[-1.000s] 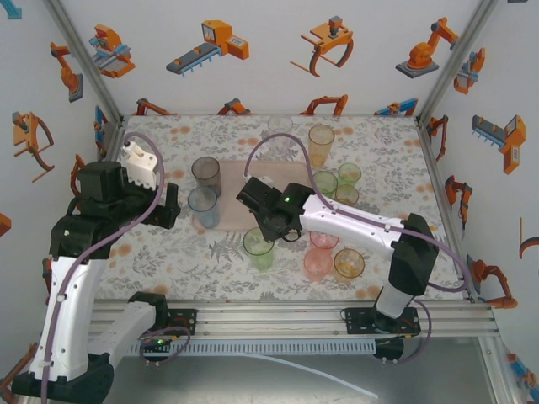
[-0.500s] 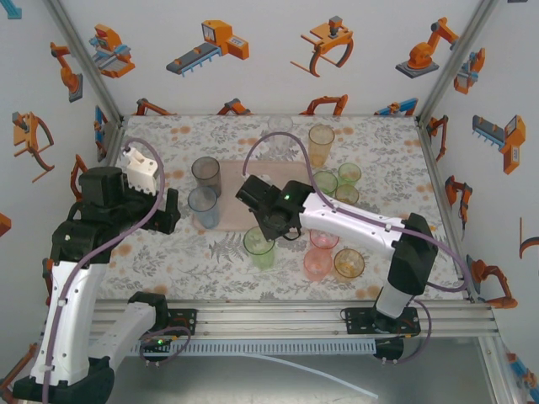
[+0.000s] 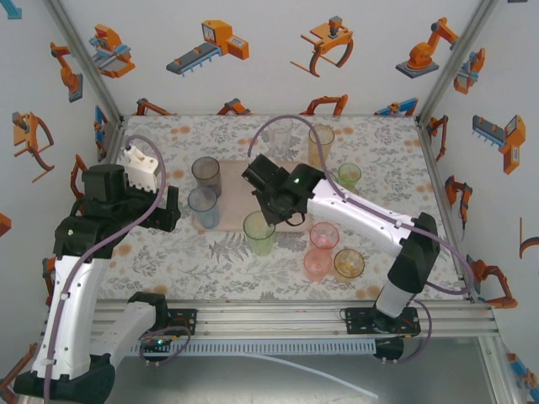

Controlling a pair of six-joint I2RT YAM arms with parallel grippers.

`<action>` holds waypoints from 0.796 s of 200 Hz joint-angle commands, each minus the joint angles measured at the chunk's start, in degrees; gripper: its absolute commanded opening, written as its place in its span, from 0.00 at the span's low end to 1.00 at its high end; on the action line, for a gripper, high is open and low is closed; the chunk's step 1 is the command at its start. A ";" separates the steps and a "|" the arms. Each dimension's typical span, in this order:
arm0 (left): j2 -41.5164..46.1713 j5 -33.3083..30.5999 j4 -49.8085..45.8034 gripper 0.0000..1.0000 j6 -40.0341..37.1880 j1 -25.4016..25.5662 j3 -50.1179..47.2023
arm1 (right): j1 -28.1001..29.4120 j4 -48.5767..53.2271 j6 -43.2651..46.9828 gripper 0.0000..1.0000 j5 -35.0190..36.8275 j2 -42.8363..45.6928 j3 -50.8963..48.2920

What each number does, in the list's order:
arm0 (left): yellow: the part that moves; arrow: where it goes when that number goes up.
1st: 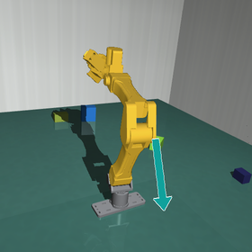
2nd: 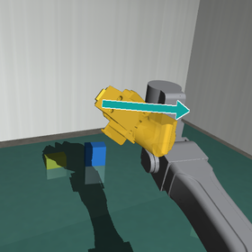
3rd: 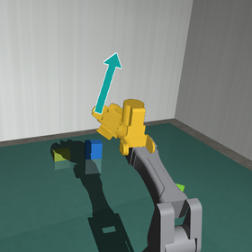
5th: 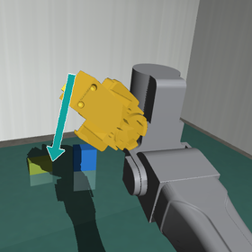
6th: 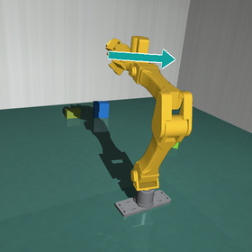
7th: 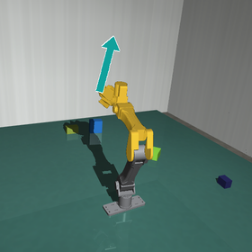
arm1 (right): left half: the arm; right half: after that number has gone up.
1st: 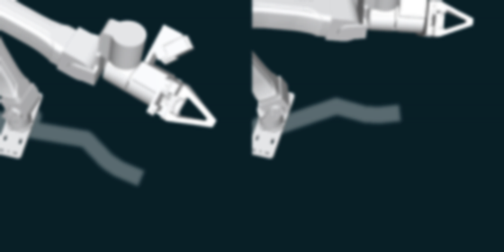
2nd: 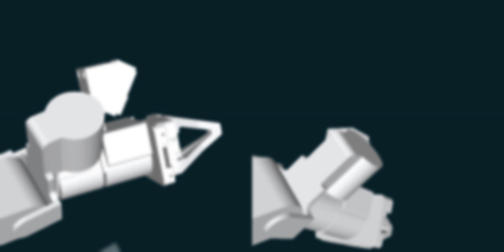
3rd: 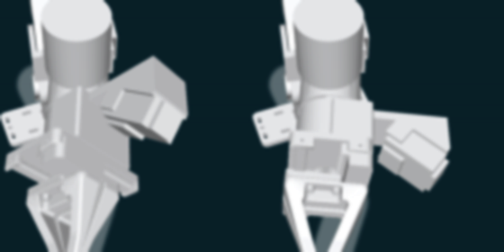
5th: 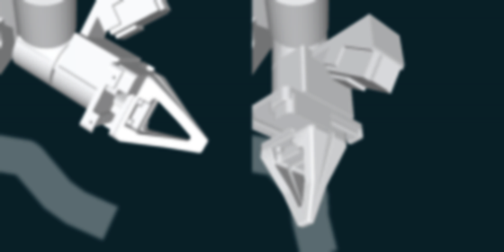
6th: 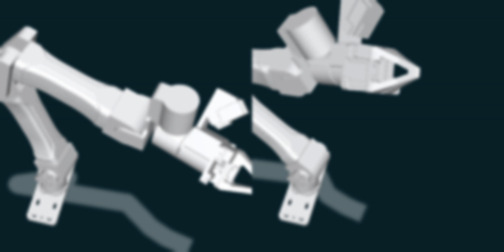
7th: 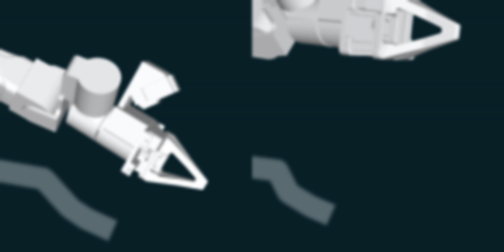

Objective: Place the glasses into the tray

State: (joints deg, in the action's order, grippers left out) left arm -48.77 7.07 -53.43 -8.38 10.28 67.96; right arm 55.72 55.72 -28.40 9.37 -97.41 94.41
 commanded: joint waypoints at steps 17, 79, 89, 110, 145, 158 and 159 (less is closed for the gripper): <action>-0.01 -0.48 0.44 0.90 0.24 -0.44 0.51 | -4.29 2.86 3.39 0.00 -1.44 -0.93 7.52; -0.78 0.22 0.15 0.90 0.14 -0.44 1.06 | -10.40 2.85 7.86 0.00 -2.25 -9.25 19.40; -0.96 0.38 0.10 0.90 0.20 -0.42 1.21 | -10.95 2.82 8.69 0.00 -2.05 -11.48 21.86; -1.46 0.64 -0.01 0.90 0.18 -0.43 1.66 | -12.24 2.62 9.63 0.00 -1.54 -15.62 27.34; -2.39 1.06 0.07 0.90 0.37 -0.45 2.69 | -13.96 0.70 10.68 0.00 -1.64 -22.18 35.05; -2.71 1.38 -0.08 0.90 0.45 -0.40 2.85 | -14.24 -0.86 11.65 0.00 -1.70 -24.34 36.57; -2.72 1.42 -0.09 0.90 0.42 -0.42 2.86 | -14.24 -1.09 11.76 0.00 -1.71 -24.46 36.65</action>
State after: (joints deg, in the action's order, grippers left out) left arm -51.11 7.18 -53.54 -8.40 10.07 68.90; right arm 42.11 57.63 -19.18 7.53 -119.48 126.82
